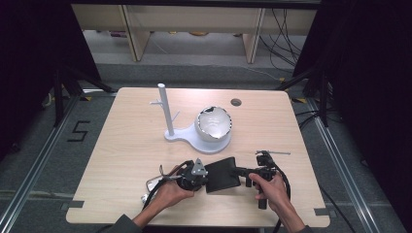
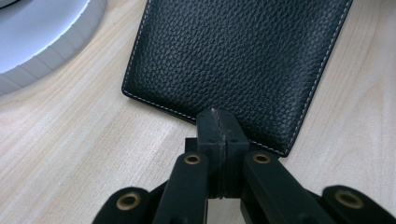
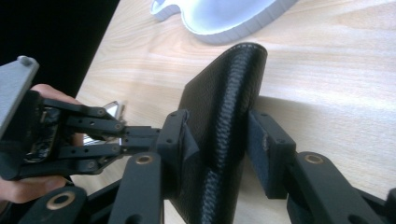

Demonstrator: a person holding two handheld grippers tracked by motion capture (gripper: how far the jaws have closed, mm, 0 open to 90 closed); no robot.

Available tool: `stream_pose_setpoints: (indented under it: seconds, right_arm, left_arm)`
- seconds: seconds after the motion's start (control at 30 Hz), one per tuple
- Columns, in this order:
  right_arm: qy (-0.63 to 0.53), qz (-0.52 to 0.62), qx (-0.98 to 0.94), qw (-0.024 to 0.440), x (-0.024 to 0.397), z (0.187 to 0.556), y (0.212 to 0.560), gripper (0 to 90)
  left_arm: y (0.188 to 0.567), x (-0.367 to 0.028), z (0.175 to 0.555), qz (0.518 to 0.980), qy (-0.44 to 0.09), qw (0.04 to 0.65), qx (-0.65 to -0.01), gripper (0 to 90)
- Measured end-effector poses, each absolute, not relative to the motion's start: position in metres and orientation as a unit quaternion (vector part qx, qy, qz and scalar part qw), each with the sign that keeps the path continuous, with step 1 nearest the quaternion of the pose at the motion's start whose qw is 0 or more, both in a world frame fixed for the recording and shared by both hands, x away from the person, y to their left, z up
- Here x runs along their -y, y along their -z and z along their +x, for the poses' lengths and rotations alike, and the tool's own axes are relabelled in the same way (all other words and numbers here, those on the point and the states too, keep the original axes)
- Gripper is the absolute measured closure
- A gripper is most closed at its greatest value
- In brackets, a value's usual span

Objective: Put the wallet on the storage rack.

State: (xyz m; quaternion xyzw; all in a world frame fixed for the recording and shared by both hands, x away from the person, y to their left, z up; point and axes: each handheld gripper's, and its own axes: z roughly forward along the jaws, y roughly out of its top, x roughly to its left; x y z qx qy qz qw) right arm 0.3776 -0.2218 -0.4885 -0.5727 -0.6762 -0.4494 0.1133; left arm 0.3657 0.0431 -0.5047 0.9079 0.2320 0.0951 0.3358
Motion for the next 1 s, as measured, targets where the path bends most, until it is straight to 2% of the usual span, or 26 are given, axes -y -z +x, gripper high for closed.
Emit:
stream_pose_setpoints:
  seconds: [0.03,0.1,0.33,0.37,0.6,0.77,0.93,1.0]
  right_arm:
    - [0.454,-0.555,0.690,0.093,0.223,0.379,0.490,61.3]
    - [0.454,-0.553,0.693,0.091,0.222,0.379,0.489,62.6]
    - [0.441,-0.550,0.704,0.087,0.219,0.379,0.491,63.7]
    - [0.448,-0.545,0.702,0.096,0.215,0.379,0.491,69.0]
    - [0.440,-0.524,0.723,0.096,0.203,0.379,0.483,71.6]
    - [0.441,-0.519,0.723,0.112,0.205,0.379,0.482,73.1]
    - [0.452,-0.505,0.727,0.114,0.208,0.381,0.479,76.6]
    - [0.454,-0.500,0.729,0.109,0.208,0.381,0.478,76.8]
  left_arm:
    - [0.505,-0.043,0.366,0.908,-0.095,0.336,-0.232,89.2]
    - [0.505,-0.043,0.366,0.908,-0.097,0.336,-0.231,89.2]
    - [0.505,-0.043,0.366,0.908,-0.097,0.336,-0.231,89.1]
    - [0.505,-0.043,0.366,0.908,-0.096,0.336,-0.230,89.1]
    - [0.504,-0.045,0.366,0.909,-0.101,0.332,-0.228,88.9]
    - [0.503,-0.045,0.366,0.912,-0.104,0.326,-0.227,83.7]
    - [0.498,-0.047,0.366,0.908,-0.097,0.333,-0.235,74.4]
    - [0.495,-0.047,0.363,0.906,-0.095,0.339,-0.234,73.9]
